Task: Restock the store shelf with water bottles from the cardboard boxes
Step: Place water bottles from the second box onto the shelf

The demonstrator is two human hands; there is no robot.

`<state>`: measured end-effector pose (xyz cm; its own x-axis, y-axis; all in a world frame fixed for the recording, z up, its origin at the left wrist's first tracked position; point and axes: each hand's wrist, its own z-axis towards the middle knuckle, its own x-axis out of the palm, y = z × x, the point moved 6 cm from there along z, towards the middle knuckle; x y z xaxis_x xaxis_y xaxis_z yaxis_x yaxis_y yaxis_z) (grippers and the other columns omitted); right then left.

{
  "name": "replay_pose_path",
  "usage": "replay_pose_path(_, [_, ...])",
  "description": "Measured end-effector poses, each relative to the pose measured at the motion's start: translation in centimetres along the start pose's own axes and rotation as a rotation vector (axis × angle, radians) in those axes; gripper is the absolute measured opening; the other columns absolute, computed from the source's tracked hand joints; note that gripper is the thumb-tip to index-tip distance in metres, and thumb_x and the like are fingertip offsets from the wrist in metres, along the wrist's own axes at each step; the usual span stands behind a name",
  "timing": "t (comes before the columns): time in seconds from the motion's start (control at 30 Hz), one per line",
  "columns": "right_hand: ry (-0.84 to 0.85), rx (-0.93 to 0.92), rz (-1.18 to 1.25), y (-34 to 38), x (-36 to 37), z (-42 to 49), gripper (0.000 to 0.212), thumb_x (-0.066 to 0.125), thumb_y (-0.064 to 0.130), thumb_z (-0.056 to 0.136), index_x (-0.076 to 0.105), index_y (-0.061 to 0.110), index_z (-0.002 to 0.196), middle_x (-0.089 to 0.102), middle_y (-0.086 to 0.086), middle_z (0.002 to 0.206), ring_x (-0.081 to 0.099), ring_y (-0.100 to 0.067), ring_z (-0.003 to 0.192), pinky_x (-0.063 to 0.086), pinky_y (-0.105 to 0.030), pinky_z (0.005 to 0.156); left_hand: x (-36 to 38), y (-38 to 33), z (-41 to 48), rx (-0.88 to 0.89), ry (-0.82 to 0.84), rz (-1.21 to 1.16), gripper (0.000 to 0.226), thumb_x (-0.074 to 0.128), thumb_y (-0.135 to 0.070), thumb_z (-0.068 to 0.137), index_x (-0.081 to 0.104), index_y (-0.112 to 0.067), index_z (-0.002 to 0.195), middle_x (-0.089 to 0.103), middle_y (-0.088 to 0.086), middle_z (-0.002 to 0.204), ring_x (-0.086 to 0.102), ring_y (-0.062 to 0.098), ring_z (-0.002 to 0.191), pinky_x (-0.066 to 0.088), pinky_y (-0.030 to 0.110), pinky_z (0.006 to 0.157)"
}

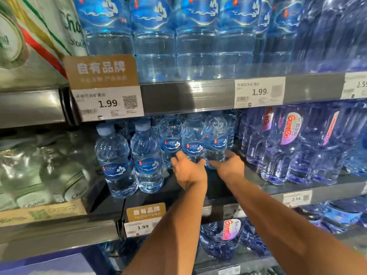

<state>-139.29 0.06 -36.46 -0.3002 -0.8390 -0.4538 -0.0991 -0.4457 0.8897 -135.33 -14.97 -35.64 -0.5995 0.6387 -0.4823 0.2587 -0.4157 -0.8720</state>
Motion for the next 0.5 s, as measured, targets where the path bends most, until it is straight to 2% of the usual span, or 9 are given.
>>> replay_pose_path(0.1, [0.003,0.006,-0.073,-0.6,0.2,0.2,0.036,0.079,0.023,0.072,0.069,0.012,0.106,0.071,-0.008,0.102,0.065,-0.023,0.096,0.052,-0.03,0.08,0.2,-0.1,0.1,-0.006,-0.022,0.016,0.064,0.081,-0.03,0.071,0.046,-0.005,0.119,0.049,0.014,0.126,0.053,0.036,0.113,0.045,0.044,0.086])
replay_pose_path(0.17, [-0.01,-0.019,-0.099,-0.5,0.0,0.2,0.032,0.077,0.022,0.073,0.071,0.014,0.104,0.072,-0.007,0.098,0.066,-0.021,0.092,0.05,-0.027,0.075,0.3,0.0,0.2,-0.007,-0.033,0.01,0.064,0.081,-0.031,0.07,0.044,-0.005,0.115,0.051,0.014,0.124,0.055,0.036,0.11,0.046,0.044,0.084])
replay_pose_path(0.33, [-0.016,-0.019,-0.109,-0.3,-0.4,0.1,0.037,0.079,0.026,0.072,0.071,0.015,0.106,0.073,-0.008,0.097,0.067,-0.02,0.088,0.048,-0.025,0.071,0.8,0.3,0.4,0.001,-0.04,0.002,0.064,0.082,-0.035,0.069,0.042,-0.007,0.111,0.051,0.012,0.12,0.056,0.036,0.108,0.047,0.043,0.081])
replay_pose_path(0.4, [0.035,0.004,-0.114,-0.2,-0.5,0.1,0.04,0.079,0.028,0.072,0.069,0.013,0.107,0.071,-0.008,0.1,0.065,-0.019,0.089,0.046,-0.024,0.07,0.8,0.5,0.4,-0.01,-0.026,-0.02,0.064,0.081,-0.034,0.07,0.041,-0.008,0.112,0.051,0.012,0.12,0.055,0.036,0.108,0.046,0.043,0.082])
replay_pose_path(0.5, [0.171,0.03,-0.196,0.7,-0.9,-0.6,0.041,0.074,0.029,0.078,0.065,0.008,0.112,0.066,-0.011,0.112,0.062,-0.025,0.102,0.047,-0.028,0.08,0.4,0.7,-0.1,-0.067,0.045,0.007,0.061,0.077,-0.033,0.075,0.04,-0.008,0.118,0.051,0.014,0.125,0.055,0.036,0.11,0.045,0.042,0.086])
